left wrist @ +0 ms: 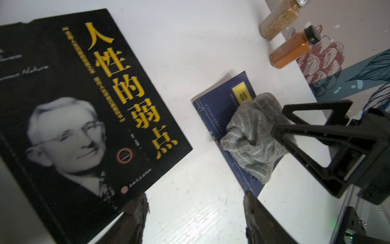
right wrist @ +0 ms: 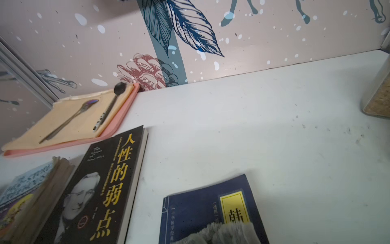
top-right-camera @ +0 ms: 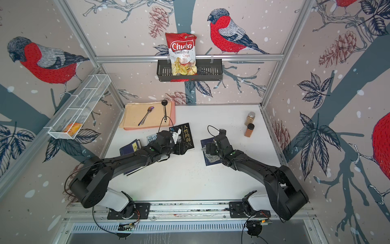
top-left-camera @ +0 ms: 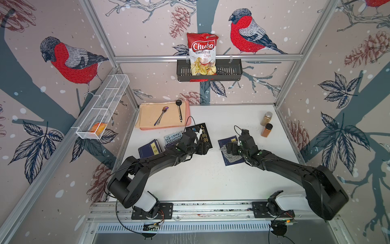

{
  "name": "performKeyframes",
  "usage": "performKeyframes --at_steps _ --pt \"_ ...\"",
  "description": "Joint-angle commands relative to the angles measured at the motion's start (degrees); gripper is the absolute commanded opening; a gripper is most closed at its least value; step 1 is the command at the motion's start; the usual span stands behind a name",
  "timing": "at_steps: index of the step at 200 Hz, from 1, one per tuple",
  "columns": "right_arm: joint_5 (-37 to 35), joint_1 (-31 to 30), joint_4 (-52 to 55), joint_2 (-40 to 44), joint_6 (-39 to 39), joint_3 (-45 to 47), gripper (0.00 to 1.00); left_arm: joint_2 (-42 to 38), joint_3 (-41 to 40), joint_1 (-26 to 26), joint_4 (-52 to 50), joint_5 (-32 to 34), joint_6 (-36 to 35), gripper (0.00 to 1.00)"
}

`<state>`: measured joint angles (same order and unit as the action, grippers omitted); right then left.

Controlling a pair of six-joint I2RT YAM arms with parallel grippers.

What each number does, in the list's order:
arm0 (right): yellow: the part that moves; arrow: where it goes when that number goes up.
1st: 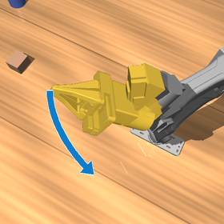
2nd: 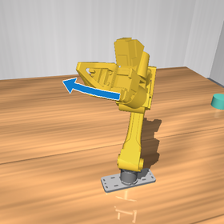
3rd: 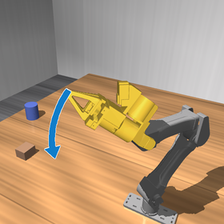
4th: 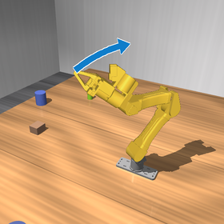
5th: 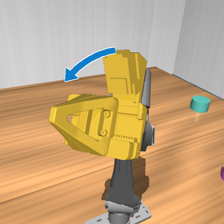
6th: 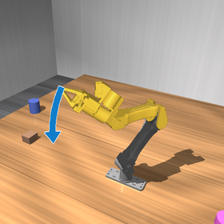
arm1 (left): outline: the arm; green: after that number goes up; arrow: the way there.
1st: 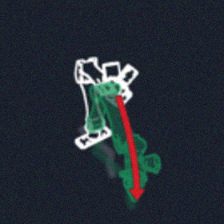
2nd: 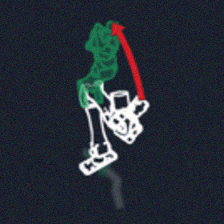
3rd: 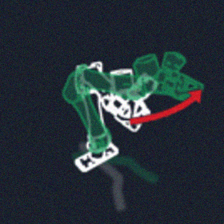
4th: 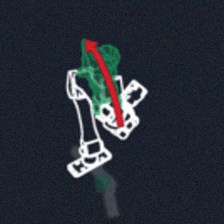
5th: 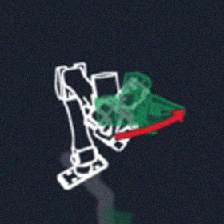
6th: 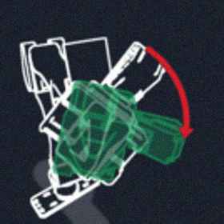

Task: Wipe the cover of the book
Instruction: Adjust the cleaning item on the book, then wipe the dirt from the cover of the book.

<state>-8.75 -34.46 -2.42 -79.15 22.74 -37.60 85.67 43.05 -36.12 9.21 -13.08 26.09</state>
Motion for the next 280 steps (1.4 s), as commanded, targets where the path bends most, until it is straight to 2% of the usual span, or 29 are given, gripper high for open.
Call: performKeyframes --at_steps 1,29,53,76,90,115,146,174,193,220,242,256,280 --pt "-4.73 -0.44 5.28 -4.05 -2.98 -2.39 0.98 -1.00 -1.89 0.43 2.62 0.86 -0.29 0.70" --pt "-5.57 -0.52 6.62 -10.06 -2.12 -4.04 0.99 -0.70 -2.35 0.52 3.00 0.60 -0.70 0.70" --pt "-4.26 -0.94 6.21 -11.89 -1.32 -3.97 0.98 -0.49 -2.33 0.64 2.78 0.68 -1.27 0.70" --pt "-3.53 -1.47 6.36 -12.60 -1.10 -4.47 0.91 -0.03 -2.05 0.64 2.74 0.60 -1.72 0.70" --pt "-4.09 -1.66 7.29 -13.66 -0.85 -5.15 0.77 0.50 -1.85 0.62 2.82 0.37 -1.80 0.70" --pt "-4.96 -1.71 7.46 -14.05 -0.09 -4.99 0.43 1.70 -1.35 0.61 3.34 -0.35 -1.92 0.69" --pt "-1.92 -1.23 5.55 -11.94 0.42 -3.21 0.00 4.92 1.44 0.57 3.47 -1.54 -2.98 0.68" --pt "-1.62 -0.86 5.53 -7.83 1.22 -1.72 0.00 10.62 7.38 0.20 3.70 -3.53 -4.75 0.65" --pt "-3.11 -0.19 6.62 -3.18 2.16 -0.75 0.00 16.35 13.74 -1.44 1.71 -3.17 -6.54 0.58" --pt "-2.75 1.10 7.19 0.75 3.10 1.68 0.00 26.29 28.65 -5.76 -6.55 0.46 -10.78 0.54" --pt "-0.51 2.33 5.16 1.80 4.17 4.87 0.00 33.03 36.51 -7.77 -11.08 1.59 -11.24 0.44" --pt "1.44 3.47 3.42 2.24 4.63 6.92 0.00 35.72 38.52 -8.00 -12.12 1.38 -9.89 0.30" --pt "6.79 5.58 0.08 3.91 5.72 10.00 0.00 37.68 38.99 -8.00 -12.82 2.57 -8.74 0.23"
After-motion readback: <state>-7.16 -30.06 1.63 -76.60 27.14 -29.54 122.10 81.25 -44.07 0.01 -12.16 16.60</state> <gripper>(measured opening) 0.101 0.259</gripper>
